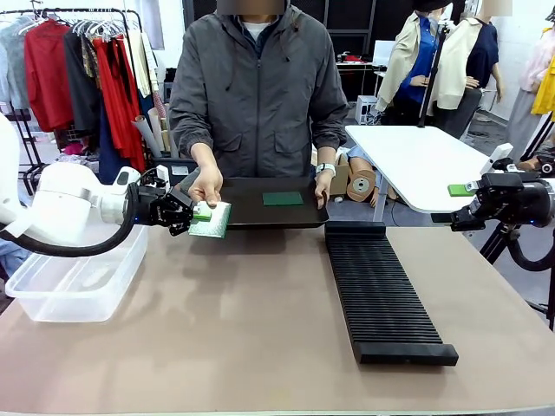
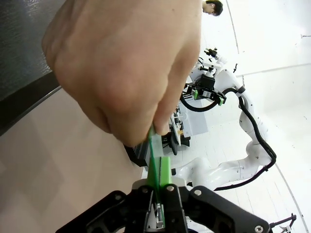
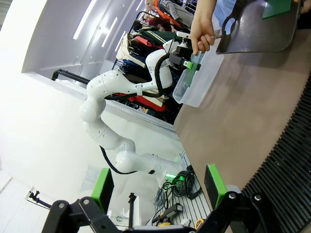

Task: Sort PCBs into racks and boxes based on the side picked up.
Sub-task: If the short side of the Blank PCB is picked up, insert it into the PCB Rack ; if the long side is picked up, place it in the Organizing box.

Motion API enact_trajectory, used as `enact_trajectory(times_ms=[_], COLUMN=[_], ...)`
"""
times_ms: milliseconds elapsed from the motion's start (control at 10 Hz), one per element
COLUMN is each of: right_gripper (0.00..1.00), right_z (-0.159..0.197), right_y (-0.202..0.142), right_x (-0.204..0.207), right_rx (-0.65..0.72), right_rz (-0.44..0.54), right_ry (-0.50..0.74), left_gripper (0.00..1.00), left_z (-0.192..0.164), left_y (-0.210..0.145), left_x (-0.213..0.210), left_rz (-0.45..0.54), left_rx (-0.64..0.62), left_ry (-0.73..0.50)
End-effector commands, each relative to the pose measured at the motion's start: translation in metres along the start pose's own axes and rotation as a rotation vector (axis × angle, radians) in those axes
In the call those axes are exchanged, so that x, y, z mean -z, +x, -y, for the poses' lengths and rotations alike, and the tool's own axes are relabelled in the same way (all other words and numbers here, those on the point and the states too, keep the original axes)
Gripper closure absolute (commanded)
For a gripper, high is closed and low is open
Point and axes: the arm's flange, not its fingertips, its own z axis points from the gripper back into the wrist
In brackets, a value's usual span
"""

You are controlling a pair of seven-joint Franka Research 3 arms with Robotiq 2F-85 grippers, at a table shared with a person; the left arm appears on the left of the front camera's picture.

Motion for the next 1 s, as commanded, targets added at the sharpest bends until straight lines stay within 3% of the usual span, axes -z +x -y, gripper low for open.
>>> enact_trajectory(times_ms=[0, 900], right_gripper=[0.0, 0.0], right_z=[-0.0014, -0.0014], right_y=[0.0018, 0.0018], right_x=[-0.0006, -0.0006], right_rx=[-0.009, -0.009], right_rz=[0.0, 0.0], right_ry=[-0.001, -0.001], left_gripper=[1.0, 1.0], left_z=[0.0009, 0.0009], left_y=[-0.0008, -0.0008], left_x=[0.0012, 0.0012], left_rz=[0.001, 0.001], left_rx=[-0.002, -0.002], left_ry=[-0.011, -0.011])
